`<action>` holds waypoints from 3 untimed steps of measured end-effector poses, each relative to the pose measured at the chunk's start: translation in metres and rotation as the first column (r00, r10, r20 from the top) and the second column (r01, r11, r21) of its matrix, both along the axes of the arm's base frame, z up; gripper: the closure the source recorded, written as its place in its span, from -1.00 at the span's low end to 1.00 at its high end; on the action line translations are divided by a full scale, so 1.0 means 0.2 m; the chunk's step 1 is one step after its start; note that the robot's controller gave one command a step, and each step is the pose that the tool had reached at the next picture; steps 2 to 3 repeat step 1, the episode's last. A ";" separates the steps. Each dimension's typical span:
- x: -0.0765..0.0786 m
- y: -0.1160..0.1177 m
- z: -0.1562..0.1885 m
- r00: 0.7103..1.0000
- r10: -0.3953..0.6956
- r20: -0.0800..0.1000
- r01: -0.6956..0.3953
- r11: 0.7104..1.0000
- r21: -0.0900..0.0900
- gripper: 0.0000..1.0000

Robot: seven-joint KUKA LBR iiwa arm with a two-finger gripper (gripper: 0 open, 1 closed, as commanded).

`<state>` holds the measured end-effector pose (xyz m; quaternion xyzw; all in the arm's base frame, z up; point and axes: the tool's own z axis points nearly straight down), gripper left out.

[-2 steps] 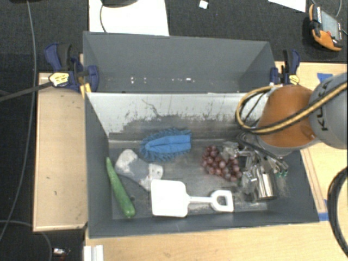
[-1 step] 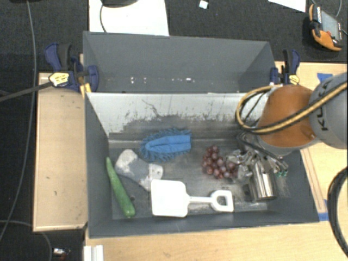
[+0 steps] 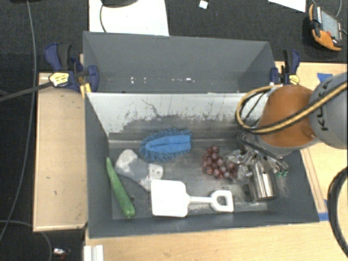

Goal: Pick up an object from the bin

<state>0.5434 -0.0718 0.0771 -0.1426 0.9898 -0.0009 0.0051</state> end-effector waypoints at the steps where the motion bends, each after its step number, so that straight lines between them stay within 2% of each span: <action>1: 0.03 0.03 0.55 1.000 -0.023 -0.003 0.023 1.000 0.001 1.00; 3: 0.03 0.03 0.55 1.000 -0.023 -0.003 0.023 1.000 0.001 1.00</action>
Offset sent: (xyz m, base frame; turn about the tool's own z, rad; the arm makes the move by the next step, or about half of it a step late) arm 0.0213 0.0095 0.1954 -0.0228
